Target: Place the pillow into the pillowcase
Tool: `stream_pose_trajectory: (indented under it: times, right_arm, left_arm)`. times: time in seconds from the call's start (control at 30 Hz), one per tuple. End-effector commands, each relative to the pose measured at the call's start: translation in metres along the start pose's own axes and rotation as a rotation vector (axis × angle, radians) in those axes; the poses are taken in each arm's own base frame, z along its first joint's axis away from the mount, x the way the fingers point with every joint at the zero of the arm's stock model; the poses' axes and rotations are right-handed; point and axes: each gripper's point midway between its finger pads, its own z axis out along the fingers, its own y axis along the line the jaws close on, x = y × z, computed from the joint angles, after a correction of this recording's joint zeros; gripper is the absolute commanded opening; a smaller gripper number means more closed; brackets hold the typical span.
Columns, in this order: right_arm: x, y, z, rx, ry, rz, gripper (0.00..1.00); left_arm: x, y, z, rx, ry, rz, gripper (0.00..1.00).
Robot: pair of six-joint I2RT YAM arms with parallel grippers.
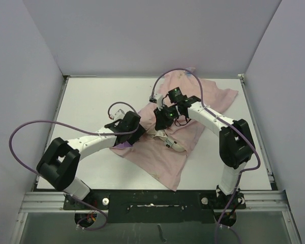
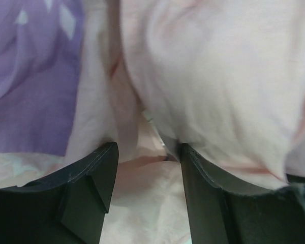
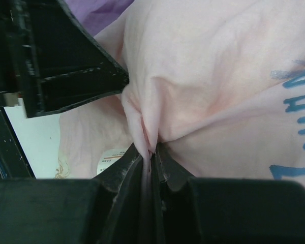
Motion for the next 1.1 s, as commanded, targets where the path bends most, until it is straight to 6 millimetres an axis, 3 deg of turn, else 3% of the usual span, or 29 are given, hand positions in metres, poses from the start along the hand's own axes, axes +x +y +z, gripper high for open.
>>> stream_pose_trajectory:
  times: [0.0, 0.23, 0.4, 0.63, 0.77, 0.9, 1.07]
  right_arm:
    - [-0.036, 0.024, -0.023, -0.036, -0.117, -0.065, 0.0]
    - [-0.035, 0.024, -0.022, -0.04, -0.116, -0.06, 0.0]
    - [-0.037, 0.019, -0.026, -0.018, -0.121, -0.064, 0.0]
    - [-0.038, 0.01, -0.028, 0.0, -0.124, -0.056, 0.0]
    - [-0.035, 0.016, -0.028, -0.04, -0.108, -0.12, 0.0]
    - [-0.032, 0.029, -0.034, -0.117, -0.096, -0.224, 0.21]
    - [-0.036, 0.054, -0.047, -0.223, -0.109, -0.328, 0.44]
  left_arm:
    - [0.011, 0.037, 0.007, -0.236, 0.031, -0.062, 0.49]
    - [0.022, 0.054, 0.032, -0.351, 0.052, -0.064, 0.49]
    - [0.02, 0.061, 0.025, -0.447, 0.058, -0.058, 0.49]
    - [-0.011, 0.001, 0.002, -0.039, -0.048, 0.066, 0.52]
    - [-0.012, -0.003, -0.009, 0.074, -0.066, 0.096, 0.53]
    - [-0.007, 0.001, -0.013, 0.118, -0.049, 0.087, 0.45]
    - [0.01, 0.011, 0.0, 0.103, 0.03, 0.099, 0.39]
